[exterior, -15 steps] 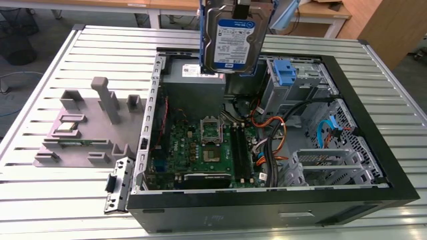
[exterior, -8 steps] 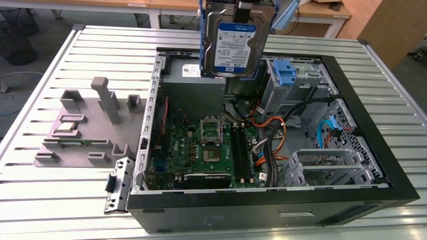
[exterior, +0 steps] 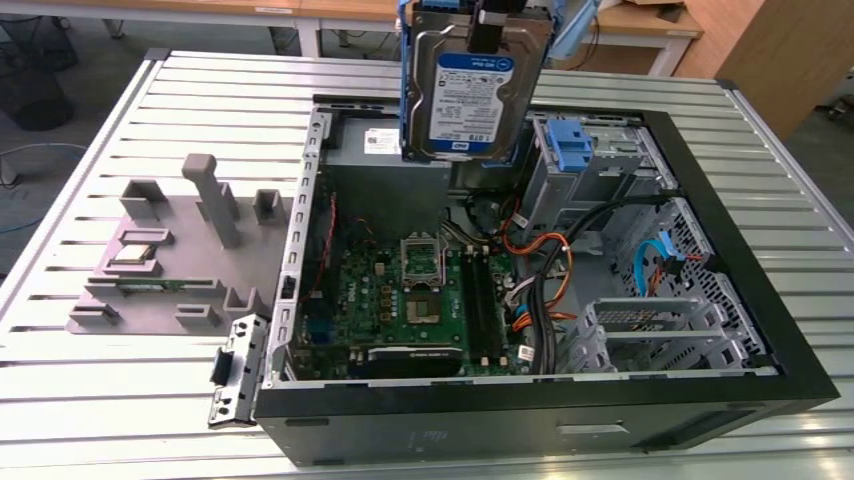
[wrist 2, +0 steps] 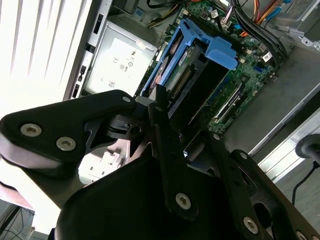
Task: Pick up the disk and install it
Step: 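Insert the disk into the insertion slot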
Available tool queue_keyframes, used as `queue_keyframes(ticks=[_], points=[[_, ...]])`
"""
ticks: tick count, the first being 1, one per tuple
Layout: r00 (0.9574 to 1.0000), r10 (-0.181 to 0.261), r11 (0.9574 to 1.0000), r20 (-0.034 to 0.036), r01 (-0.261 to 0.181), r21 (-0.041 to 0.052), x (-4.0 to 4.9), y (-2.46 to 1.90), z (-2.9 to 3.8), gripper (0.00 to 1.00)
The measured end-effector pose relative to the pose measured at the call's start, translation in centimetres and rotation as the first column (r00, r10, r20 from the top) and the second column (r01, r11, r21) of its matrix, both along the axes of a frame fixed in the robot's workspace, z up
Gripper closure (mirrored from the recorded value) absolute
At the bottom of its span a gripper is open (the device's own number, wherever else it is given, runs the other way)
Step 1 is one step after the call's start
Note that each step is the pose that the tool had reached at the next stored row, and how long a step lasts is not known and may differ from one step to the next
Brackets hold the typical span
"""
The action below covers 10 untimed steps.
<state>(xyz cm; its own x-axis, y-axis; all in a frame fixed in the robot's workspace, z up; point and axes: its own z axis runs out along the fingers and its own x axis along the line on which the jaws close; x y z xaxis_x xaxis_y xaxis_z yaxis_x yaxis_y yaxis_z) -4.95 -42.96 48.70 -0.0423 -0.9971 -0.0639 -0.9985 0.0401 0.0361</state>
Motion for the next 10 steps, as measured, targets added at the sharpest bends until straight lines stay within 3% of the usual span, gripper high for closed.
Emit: queue_keyframes(ticks=[10], points=[[1.0000,0.000,1.0000,0.0000,0.000,0.0000,0.02,-1.18,-0.04,0.65]])
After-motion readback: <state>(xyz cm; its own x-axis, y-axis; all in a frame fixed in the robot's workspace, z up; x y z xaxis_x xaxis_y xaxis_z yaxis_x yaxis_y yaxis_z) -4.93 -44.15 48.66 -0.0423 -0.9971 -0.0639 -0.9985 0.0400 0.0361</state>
